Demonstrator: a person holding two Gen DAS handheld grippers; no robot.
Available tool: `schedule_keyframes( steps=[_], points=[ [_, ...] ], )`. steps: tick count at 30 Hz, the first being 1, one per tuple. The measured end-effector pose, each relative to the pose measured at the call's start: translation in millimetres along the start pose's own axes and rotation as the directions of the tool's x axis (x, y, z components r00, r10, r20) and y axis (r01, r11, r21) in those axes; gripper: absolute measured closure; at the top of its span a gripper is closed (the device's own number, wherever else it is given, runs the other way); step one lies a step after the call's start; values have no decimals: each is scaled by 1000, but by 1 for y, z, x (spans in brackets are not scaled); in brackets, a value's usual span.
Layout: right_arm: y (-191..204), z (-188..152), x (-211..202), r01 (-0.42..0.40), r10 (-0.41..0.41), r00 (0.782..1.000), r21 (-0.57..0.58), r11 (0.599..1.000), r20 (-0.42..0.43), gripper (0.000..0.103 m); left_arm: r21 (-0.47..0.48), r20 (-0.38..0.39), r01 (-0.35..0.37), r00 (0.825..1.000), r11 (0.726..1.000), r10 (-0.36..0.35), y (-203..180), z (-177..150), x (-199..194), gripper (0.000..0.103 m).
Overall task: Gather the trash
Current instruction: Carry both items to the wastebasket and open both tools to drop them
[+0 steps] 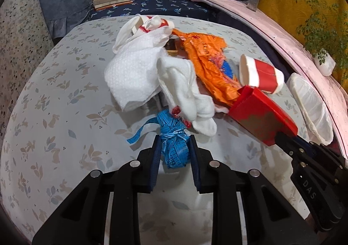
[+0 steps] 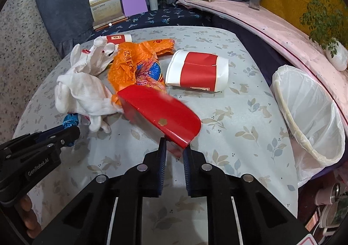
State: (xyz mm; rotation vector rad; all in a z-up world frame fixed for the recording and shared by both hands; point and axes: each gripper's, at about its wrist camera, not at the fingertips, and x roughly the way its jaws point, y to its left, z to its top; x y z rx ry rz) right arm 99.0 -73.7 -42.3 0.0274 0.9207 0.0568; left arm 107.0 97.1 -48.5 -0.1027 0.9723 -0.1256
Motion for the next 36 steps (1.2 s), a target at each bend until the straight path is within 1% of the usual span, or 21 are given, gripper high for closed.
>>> schedule_keyframes(
  steps=[2,4,14,19,23,27,30,36],
  points=[
    [-4,-1,-5,-3,3,1000,6,1000,7,95,7,9,6,1000,1000,-6,-6,-2,-7,79],
    [-8,-2,-11,-11,11,1000,12,1000,16,102,13,17,15,1000,1000,-15,-13,-4,-14,79],
    [-37,-8,-45,9,-13,997,56,998,80,102,80,39,76,996,994,-79,-55,-12,-41,79],
    [-55,-10,-63,18,-28,993,83,996,117,102,108,54,116,991,987,-122,-75,-14,-55,80],
    [-70,-10,-75,32,-47,988,104,994,144,102,134,47,159,985,978,-167,-95,-13,-60,80],
    [-92,-9,-83,54,-75,984,132,990,160,102,174,51,173,982,969,-184,-118,-9,-61,80],
    [-110,-9,-86,68,-94,982,157,985,165,102,197,37,193,978,961,-204,-137,-6,-56,80],
    [-148,-9,-88,125,-158,973,194,973,166,102,252,19,221,972,942,-233,-179,5,-41,80]
  ],
)
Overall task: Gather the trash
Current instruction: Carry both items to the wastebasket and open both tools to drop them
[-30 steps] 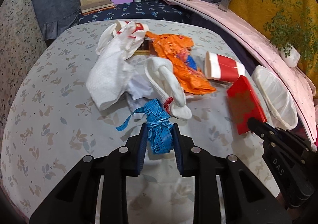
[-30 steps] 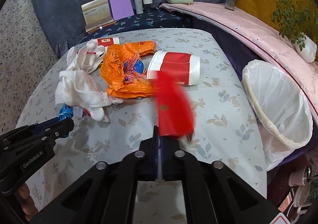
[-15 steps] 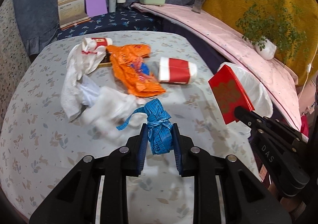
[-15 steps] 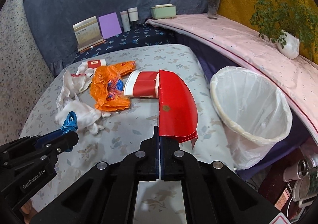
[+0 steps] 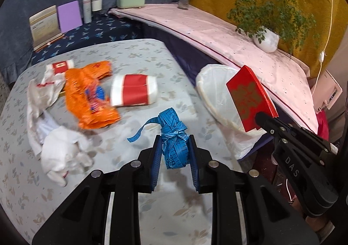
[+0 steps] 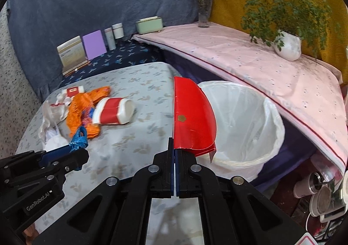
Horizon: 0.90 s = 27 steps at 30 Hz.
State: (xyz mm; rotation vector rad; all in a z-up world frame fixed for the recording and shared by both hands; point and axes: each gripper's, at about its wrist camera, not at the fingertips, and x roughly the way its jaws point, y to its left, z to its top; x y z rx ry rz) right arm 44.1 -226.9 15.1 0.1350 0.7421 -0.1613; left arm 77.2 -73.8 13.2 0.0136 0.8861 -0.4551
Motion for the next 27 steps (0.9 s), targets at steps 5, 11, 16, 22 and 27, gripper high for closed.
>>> schedule_keyframes(
  steps=[5,11,16,22,27],
  points=[
    [-30,7,6,48,-48,999,30,998,1,102,43,-4,31,1000,999,-31,-30,18,23,80],
    [-59,10,18,86,-85,996,62,994,-18,102,86,-14,80,997,993,-79,-61,38,48,80],
    [-73,12,30,102,-99,994,76,992,-39,102,122,-32,131,991,984,-129,-82,52,69,80],
    [-83,16,45,114,-109,992,91,989,-58,102,149,-58,167,985,975,-160,-94,64,96,79],
    [-89,17,55,122,-115,991,101,987,-70,102,128,-81,211,976,969,-202,-95,69,113,78]
  ],
)
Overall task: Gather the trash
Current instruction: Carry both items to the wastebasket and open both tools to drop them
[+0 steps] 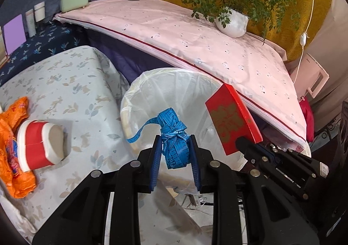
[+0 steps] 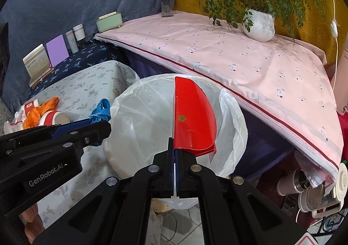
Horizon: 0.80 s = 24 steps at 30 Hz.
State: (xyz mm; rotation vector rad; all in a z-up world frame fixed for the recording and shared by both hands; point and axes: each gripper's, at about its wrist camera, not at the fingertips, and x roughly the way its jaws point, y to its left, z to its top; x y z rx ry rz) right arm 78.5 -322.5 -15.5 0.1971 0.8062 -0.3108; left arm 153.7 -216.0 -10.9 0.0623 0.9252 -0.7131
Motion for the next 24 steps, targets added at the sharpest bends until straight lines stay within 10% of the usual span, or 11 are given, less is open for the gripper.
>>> schedule_keyframes(
  steps=[10,24],
  points=[
    [-1,5,0,6,-7,1000,19,1000,18,93,-16,50,-31,998,999,32,10,5,-3,39],
    [32,4,-34,-17,20,997,-38,999,77,69,-87,103,-159,980,983,167,46,-14,-52,33]
  ],
)
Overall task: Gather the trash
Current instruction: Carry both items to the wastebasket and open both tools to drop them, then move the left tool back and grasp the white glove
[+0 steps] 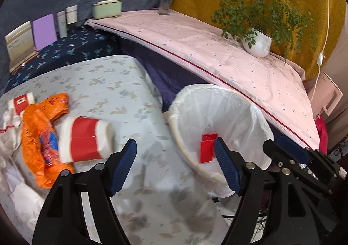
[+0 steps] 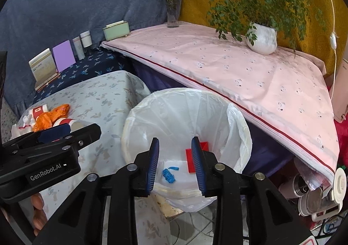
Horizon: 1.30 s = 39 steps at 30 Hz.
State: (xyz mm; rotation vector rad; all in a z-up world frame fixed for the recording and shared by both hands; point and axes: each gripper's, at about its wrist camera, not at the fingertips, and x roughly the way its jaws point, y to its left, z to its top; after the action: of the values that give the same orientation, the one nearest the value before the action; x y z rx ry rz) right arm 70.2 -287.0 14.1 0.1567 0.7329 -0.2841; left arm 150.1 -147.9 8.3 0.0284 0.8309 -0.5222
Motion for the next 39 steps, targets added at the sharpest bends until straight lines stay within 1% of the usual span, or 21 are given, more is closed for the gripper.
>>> schedule_keyframes(
  steps=[6,9,12,18,23,32,35,39],
  points=[
    [26,-1,-11,-32,33,999,-38,999,11,62,-41,15,-78,997,996,78,32,-13,-26,31],
    [42,-3,-15,-54,55,998,-62,997,11,61,-75,21,-110,994,991,111,52,-21,-39,25],
    [58,-6,-19,-75,76,997,-82,994,10,58,-97,22,-150,988,984,152,70,-30,-51,25],
    [88,-13,-22,-113,113,994,-116,987,-5,58,-149,17,-209,977,967,214,106,-50,-70,15],
    [110,-20,-24,-140,139,990,-134,981,-17,54,-189,-4,-253,966,949,257,136,-66,-81,14],
    [140,-33,-23,-179,173,984,-159,971,-52,53,-247,-64,-306,952,920,299,182,-96,-84,13],
    [150,-38,-21,-190,181,981,-167,967,-67,53,-259,-90,-309,951,915,295,193,-105,-81,13],
    [161,-44,-16,-203,190,978,-177,963,-90,53,-270,-115,-298,954,916,276,203,-112,-74,13]
  ],
)
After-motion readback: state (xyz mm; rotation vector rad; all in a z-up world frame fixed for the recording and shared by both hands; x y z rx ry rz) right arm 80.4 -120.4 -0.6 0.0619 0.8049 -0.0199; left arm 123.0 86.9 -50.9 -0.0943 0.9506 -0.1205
